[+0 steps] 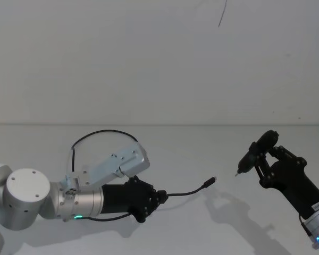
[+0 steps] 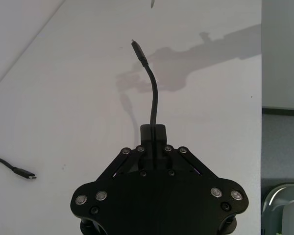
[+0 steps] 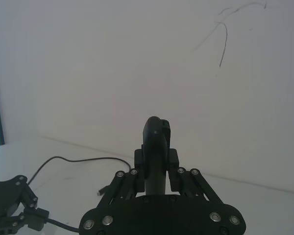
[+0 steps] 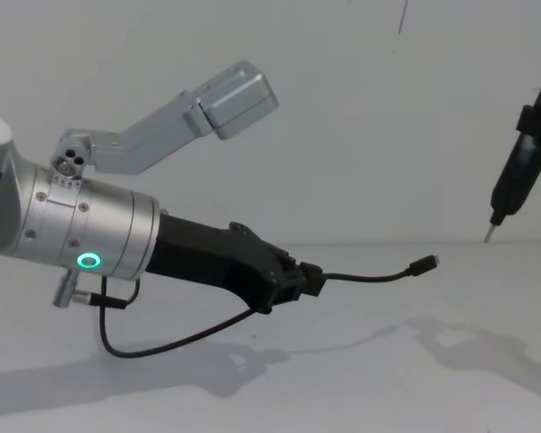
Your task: Pick up the data cable with the one hand.
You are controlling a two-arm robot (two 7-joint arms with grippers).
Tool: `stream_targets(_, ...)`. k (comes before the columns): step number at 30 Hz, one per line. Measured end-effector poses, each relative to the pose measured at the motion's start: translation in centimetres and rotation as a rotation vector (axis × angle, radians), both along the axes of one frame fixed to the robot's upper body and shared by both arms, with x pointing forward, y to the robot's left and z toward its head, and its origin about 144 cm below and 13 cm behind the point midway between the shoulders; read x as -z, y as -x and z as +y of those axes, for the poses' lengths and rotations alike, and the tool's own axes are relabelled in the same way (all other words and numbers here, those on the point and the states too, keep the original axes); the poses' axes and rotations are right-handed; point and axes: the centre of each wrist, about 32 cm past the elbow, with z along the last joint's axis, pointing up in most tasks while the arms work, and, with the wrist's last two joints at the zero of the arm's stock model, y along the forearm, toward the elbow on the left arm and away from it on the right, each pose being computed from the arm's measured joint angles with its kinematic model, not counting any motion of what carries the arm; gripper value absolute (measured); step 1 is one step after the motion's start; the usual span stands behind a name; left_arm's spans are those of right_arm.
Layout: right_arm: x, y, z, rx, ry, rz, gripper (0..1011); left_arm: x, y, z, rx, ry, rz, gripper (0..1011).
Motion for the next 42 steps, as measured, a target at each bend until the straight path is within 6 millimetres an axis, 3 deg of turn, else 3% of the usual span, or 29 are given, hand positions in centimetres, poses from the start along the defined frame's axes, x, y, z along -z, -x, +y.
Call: stream_targets(42, 2.2, -1.7, 0.0, -0.077, -0.115, -0.013, 263, -0.1, 0.0, -0.3, 0.0, 0.001, -0.006, 41)
